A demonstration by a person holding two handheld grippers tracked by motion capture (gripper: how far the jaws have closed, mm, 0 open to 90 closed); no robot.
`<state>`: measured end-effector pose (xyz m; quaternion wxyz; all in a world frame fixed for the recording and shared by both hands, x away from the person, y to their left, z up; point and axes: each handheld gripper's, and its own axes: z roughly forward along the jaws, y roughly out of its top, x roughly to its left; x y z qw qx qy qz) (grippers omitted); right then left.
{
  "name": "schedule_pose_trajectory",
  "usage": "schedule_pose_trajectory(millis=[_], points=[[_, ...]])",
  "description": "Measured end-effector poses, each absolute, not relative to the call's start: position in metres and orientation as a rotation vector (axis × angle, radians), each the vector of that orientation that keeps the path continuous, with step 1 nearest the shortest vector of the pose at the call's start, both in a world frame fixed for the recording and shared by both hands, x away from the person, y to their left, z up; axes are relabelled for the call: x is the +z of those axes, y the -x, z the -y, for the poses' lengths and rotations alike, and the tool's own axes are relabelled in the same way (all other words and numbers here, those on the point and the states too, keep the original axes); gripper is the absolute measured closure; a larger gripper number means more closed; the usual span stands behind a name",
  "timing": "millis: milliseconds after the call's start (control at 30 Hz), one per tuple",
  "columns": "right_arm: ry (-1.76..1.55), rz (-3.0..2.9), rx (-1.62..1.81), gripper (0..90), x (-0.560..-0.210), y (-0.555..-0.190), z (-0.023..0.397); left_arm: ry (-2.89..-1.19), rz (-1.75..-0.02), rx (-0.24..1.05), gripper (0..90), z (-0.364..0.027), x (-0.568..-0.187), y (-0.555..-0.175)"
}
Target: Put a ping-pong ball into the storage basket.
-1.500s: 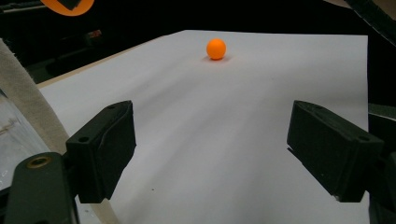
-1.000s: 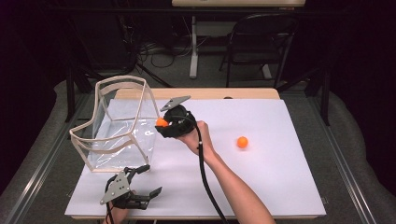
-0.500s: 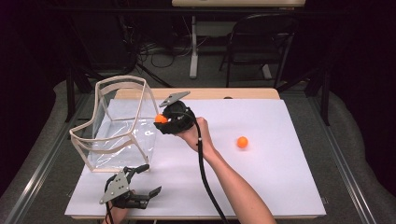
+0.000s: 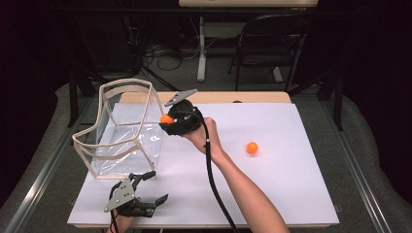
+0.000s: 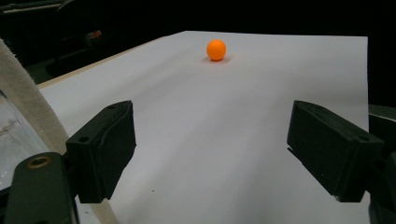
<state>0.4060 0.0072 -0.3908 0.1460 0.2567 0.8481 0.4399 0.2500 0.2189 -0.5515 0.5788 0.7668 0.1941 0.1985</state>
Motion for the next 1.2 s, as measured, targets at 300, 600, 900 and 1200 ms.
schedule_pose_trajectory(millis=[300, 600, 900, 1200], points=[[-0.723, -2.434, 1.281, 50.8, -0.378, -0.407, -0.012, -1.794, -0.455, 0.465, 15.7, -0.219, -0.552, -0.25], [-0.706, -2.435, 1.289, 50.8, -0.371, -0.406, -0.018, -1.79, -0.453, 0.458, 15.6, -0.218, -0.552, -0.252], [-0.68, -2.429, 1.282, 50.9, -0.361, -0.407, -0.025, -1.786, -0.453, 0.46, 15.6, -0.219, -0.551, -0.251], [-0.663, -2.428, 1.291, 50.9, -0.351, -0.41, -0.033, -1.793, -0.455, 0.468, 15.6, -0.218, -0.551, -0.25]])
